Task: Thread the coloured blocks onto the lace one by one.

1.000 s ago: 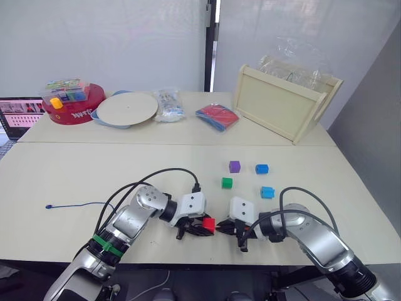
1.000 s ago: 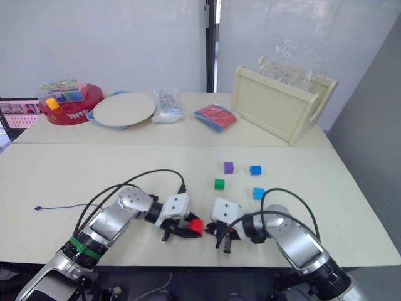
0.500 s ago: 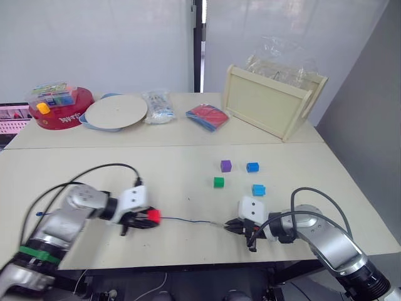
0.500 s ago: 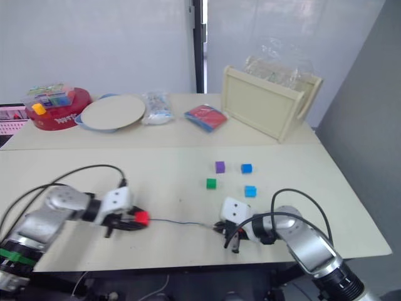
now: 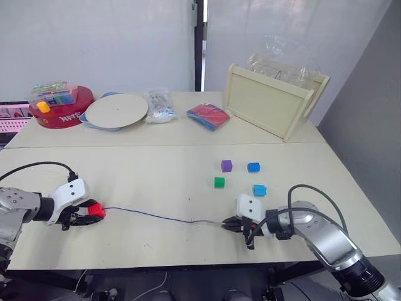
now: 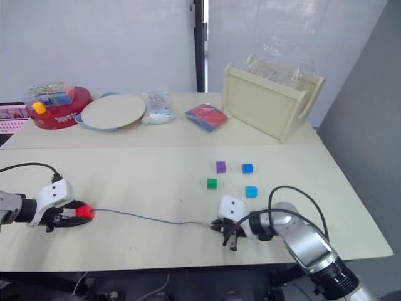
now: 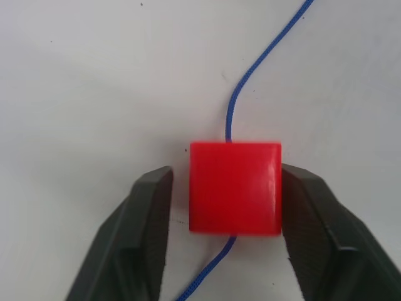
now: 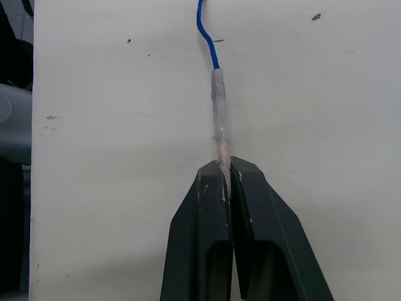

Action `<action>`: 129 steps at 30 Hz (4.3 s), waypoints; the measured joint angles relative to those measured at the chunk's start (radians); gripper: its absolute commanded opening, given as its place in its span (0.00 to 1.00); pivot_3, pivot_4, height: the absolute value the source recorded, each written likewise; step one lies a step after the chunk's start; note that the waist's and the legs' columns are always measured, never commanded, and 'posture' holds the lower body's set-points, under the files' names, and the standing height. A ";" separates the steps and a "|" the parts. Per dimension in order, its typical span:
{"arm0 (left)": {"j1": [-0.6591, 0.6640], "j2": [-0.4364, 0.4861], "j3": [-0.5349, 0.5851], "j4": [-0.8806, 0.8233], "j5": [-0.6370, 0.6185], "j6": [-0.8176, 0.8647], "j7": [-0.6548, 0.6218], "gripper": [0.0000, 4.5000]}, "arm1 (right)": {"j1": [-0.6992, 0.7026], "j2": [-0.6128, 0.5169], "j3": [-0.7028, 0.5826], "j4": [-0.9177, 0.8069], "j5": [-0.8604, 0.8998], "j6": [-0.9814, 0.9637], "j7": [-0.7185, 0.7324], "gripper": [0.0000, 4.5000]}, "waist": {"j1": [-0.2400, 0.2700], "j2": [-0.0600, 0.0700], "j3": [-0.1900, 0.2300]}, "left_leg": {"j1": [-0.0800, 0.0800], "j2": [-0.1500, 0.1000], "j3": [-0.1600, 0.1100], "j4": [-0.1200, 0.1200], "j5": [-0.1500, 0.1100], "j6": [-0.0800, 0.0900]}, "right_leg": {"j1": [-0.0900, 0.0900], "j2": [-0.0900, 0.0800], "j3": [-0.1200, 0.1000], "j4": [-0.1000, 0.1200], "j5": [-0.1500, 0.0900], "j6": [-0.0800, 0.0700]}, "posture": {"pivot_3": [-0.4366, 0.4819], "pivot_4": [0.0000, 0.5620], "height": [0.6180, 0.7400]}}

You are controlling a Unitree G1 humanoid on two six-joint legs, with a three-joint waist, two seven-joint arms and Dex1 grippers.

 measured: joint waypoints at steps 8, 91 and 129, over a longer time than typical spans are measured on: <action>-0.033 -0.049 -0.007 -0.395 -0.174 0.340 -0.040 0.85 | -0.025 0.017 0.021 0.006 -0.004 -0.002 0.001 0.00 | 0.012 -0.003 0.001 | -0.009 0.000 -0.001 0.005 0.000 0.000 | -0.007 0.000 0.000 0.003 0.000 0.000 | 0.48 0.27 1.00; -0.074 -0.504 -0.304 -0.365 -0.114 0.250 0.062 0.00 | 0.215 0.685 -0.406 0.085 -0.156 -0.060 -1.068 0.32 | 0.014 -0.001 0.000 | -0.009 -0.003 -0.001 0.011 0.000 -0.001 | -0.006 -0.002 0.000 0.007 0.000 0.000 | 0.48 0.27 1.00; -0.102 -0.512 -0.300 -0.335 -0.098 0.219 0.056 0.00 | 0.404 0.184 -0.314 -0.388 0.214 0.212 -0.473 1.00 | 0.010 -0.001 0.000 | -0.008 -0.003 -0.001 0.011 0.000 0.000 | -0.004 -0.001 0.000 0.006 0.000 0.000 | 0.48 0.27 1.00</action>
